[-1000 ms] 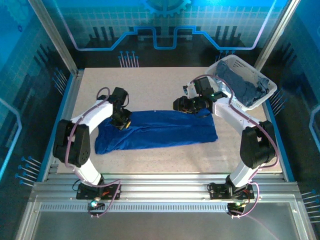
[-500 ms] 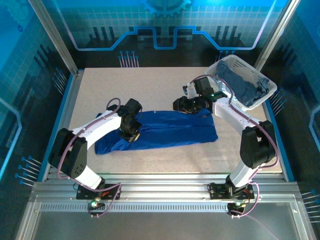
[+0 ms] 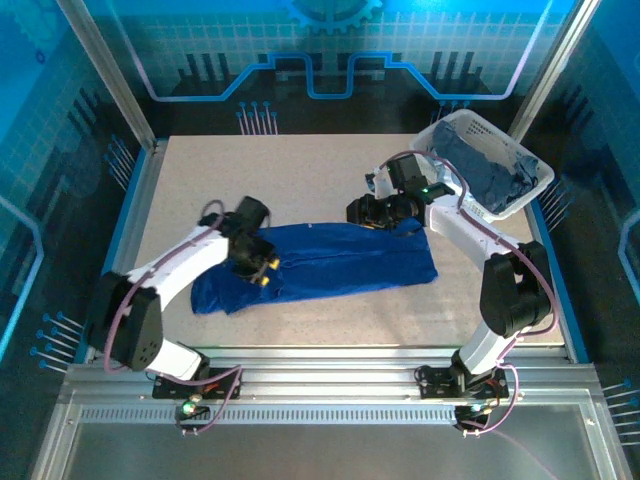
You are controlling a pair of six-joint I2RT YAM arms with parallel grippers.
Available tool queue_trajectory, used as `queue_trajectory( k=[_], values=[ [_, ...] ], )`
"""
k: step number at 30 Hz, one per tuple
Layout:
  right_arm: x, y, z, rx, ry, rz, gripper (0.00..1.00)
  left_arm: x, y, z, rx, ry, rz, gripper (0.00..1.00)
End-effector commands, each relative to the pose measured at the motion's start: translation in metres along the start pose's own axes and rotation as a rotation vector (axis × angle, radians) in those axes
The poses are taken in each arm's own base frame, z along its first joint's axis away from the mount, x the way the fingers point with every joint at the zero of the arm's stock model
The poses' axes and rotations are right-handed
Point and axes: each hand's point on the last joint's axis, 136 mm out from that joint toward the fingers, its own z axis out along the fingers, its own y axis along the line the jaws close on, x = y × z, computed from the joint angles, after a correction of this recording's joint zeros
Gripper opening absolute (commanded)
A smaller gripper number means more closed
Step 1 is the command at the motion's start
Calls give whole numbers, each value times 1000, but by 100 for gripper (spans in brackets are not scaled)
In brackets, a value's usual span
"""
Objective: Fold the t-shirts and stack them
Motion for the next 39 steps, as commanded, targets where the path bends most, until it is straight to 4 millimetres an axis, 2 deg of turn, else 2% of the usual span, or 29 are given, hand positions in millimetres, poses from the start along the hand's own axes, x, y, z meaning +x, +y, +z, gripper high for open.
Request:
queue_trajectory(
  k=[1, 3, 5, 11, 16, 20, 23, 25, 28, 34, 39],
  values=[
    [11, 9, 6, -13, 41, -29, 42, -52, 34, -18, -53, -93, 92, 34],
    [14, 12, 9, -19, 46, -34, 42, -78, 49, -19, -94, -118, 125, 32],
    [15, 14, 11, -22, 52, -35, 42, -94, 61, -13, -117, -115, 175, 31],
    [13, 16, 10, -20, 51, -38, 42, -100, 77, 16, -138, -61, 277, 31],
    [14, 16, 11, -18, 57, -37, 43, -114, 74, 29, -128, -119, 317, 38],
    [15, 15, 11, -16, 61, -35, 43, -125, 76, 34, -164, -147, 357, 39],
    [16, 15, 11, -16, 65, -34, 43, -134, 68, 34, -128, -173, 371, 38],
    [17, 14, 12, -13, 66, -34, 42, -135, 63, 38, -99, -173, 385, 36],
    [18, 13, 12, -12, 69, -33, 42, -138, 66, 46, -122, -156, 379, 29],
    [17, 13, 12, -11, 68, -31, 42, -142, 59, 40, -88, -191, 380, 5],
    [17, 13, 13, -16, 65, -29, 42, -141, 55, 20, -77, -216, 378, 3]
  ],
)
